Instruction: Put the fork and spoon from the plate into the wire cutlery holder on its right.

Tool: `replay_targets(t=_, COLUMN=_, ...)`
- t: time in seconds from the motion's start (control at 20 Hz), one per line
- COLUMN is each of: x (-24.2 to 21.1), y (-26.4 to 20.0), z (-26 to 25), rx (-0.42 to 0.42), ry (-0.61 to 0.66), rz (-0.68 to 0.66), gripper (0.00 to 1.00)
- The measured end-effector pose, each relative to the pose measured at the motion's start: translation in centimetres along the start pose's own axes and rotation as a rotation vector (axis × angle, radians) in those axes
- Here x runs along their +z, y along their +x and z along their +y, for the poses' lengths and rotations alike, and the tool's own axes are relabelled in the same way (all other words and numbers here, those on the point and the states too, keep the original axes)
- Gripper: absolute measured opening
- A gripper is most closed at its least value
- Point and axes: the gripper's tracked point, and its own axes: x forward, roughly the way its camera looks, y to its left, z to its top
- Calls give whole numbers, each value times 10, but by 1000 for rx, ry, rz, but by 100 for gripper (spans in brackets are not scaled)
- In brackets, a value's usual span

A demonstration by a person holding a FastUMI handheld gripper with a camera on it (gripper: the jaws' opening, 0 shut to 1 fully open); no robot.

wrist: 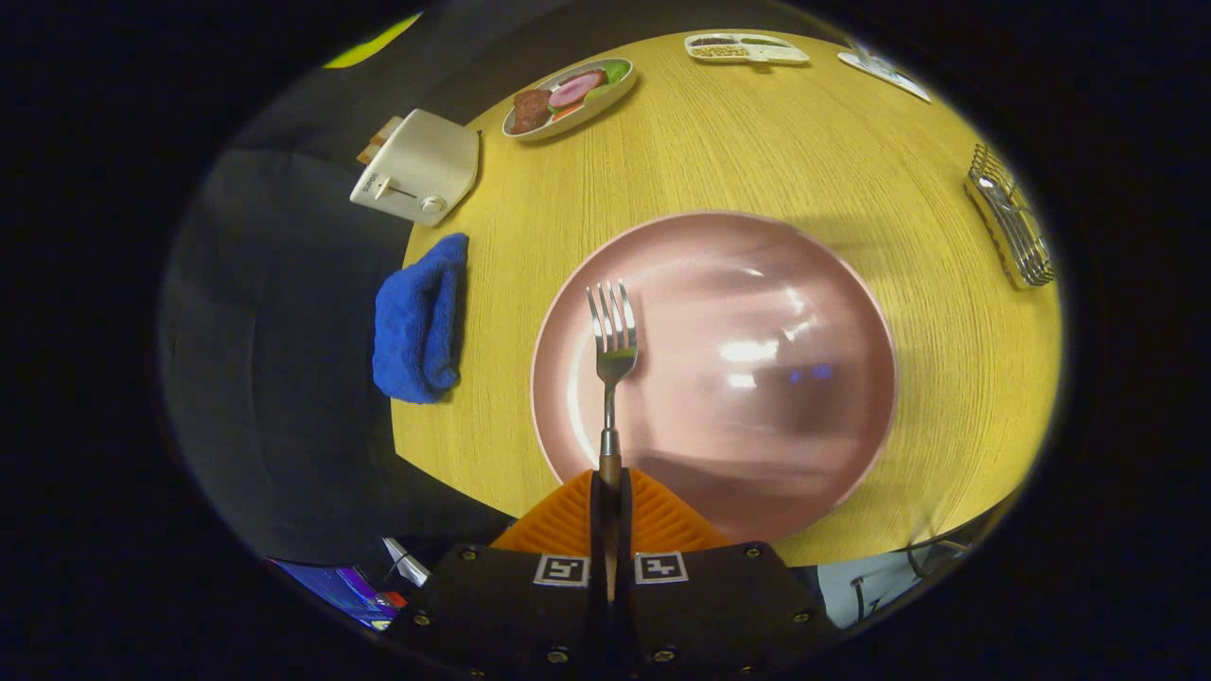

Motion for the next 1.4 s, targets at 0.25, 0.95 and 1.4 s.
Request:
replay_targets(t=0.25, x=21, y=-26, z=0, rx=42, ry=48, rz=-66, gripper=3)
replay_targets(t=0.95, x=90, y=-156, z=-126, rx=-64, ry=238, rz=-331, gripper=3)
replay_targets(t=1.4, x=82, y=-179, z=-169, rx=-109, ry=311, rz=-267, gripper=3)
